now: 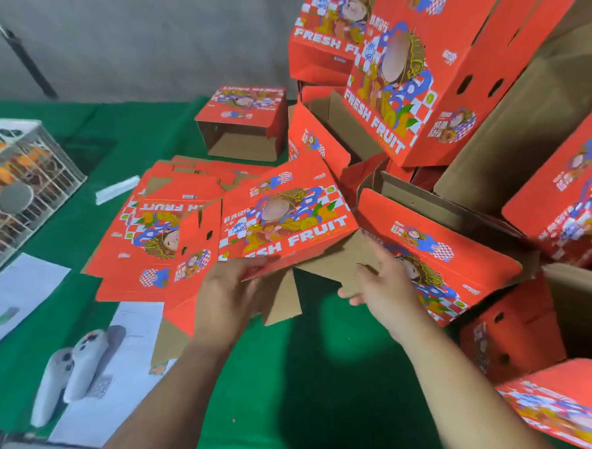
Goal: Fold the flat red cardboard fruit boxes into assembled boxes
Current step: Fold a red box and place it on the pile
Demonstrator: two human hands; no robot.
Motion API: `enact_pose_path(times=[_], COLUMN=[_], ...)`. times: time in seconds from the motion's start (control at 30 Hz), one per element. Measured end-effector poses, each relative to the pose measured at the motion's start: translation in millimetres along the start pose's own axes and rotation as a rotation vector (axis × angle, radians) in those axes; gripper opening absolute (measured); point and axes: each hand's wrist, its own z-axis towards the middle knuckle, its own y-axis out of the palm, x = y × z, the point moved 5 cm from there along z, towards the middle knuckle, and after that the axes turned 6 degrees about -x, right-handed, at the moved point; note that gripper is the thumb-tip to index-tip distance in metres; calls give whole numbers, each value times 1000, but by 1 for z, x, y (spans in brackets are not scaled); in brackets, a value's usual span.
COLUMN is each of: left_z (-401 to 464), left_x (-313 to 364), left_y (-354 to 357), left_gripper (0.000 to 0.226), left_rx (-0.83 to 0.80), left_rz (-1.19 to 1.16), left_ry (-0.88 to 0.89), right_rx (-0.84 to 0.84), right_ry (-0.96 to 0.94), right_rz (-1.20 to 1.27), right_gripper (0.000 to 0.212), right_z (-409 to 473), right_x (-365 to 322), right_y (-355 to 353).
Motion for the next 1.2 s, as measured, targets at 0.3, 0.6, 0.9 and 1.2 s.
enact_pose_path(times=[0.3,0.6,0.9,1.2], left_z=[25,41,93,126], left_x=[43,94,99,88], left_y=[-54,-82,-109,-142], left_gripper=[22,14,17,29], left_rx=[30,-267,-315,-334], left_rz=[-259,-458,-503,-359], left_ry=[-136,-85,-244,-114], right_rx=[-16,-34,-174,-189], right_ry=[-66,-76,18,-27], right_rz=[-345,-639,-701,-558], right_gripper=[59,58,36,34], right_z=[-31,-62,-40,-28], right_x=[-44,-125,-163,-196], right_y=[-41,-91,-94,-83])
